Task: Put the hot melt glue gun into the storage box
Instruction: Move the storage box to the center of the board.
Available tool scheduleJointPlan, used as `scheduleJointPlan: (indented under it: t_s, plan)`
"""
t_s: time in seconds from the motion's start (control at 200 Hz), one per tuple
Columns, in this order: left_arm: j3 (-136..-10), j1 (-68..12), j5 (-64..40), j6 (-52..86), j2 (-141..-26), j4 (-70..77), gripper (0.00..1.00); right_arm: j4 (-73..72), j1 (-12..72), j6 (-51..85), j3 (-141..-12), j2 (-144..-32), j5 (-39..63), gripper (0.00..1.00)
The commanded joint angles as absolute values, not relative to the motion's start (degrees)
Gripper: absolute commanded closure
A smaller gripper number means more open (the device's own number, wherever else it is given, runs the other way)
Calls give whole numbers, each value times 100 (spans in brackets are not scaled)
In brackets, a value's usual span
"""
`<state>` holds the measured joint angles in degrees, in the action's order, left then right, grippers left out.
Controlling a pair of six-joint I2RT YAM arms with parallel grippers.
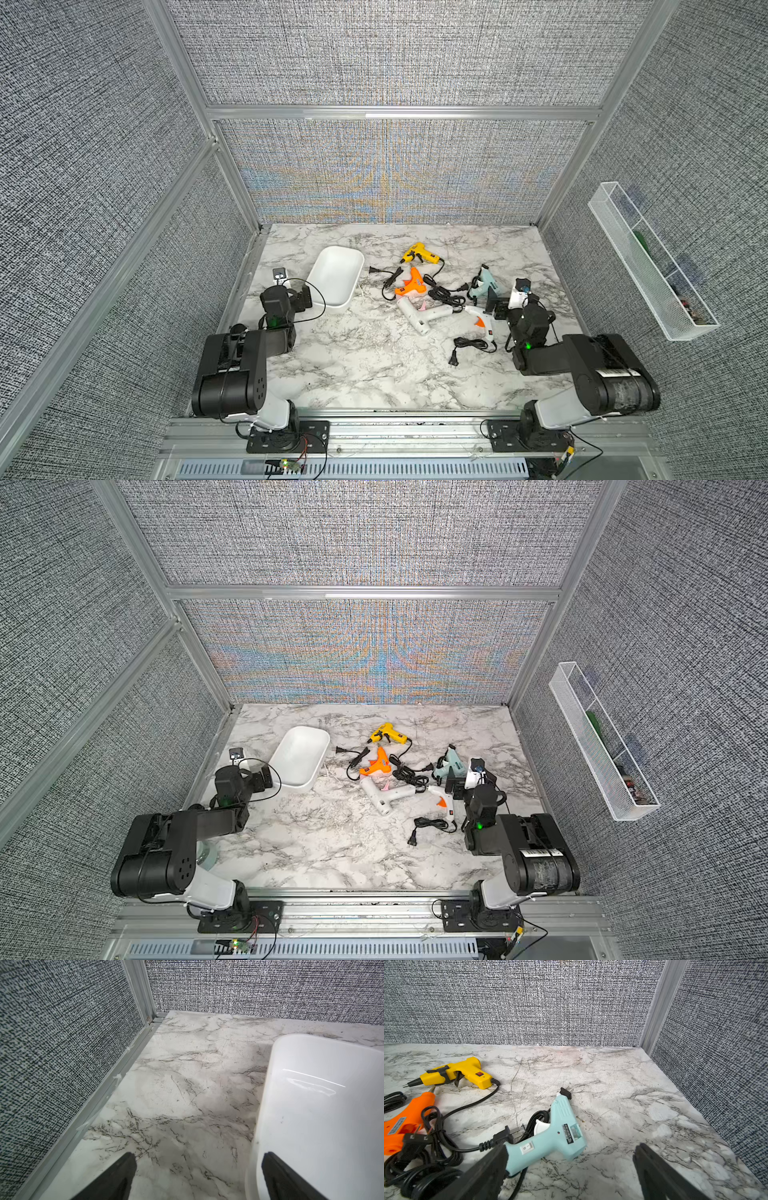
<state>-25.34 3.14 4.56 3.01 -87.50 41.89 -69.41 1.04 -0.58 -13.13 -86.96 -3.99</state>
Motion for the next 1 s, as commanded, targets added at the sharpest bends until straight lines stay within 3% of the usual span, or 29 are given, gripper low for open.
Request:
scheduleJointPlan:
  t_s: [0.0, 0.716, 0.791, 0.861, 0.996]
  plan:
    - [-2542, 312, 479, 272, -8726, 4340, 1, -7014, 105, -70, -1335, -8690, -417, 1]
    - [-2559, 322, 602, 320, -8707, 4302, 1, -6859, 0, -19, -1410, -8660, -215, 1]
    - [-2826, 322, 683, 340, -8521, 3863, 1, -6254, 34, 22, -1742, -8492, -510, 1]
    - [-3621, 300, 325, 203, -8120, 2121, 1, -4367, 75, 74, -2821, -8267, -781, 1]
    - [-4258, 218, 209, 577, -7162, 765, 3, -2246, 578, -695, -4183, -7850, -1227, 1]
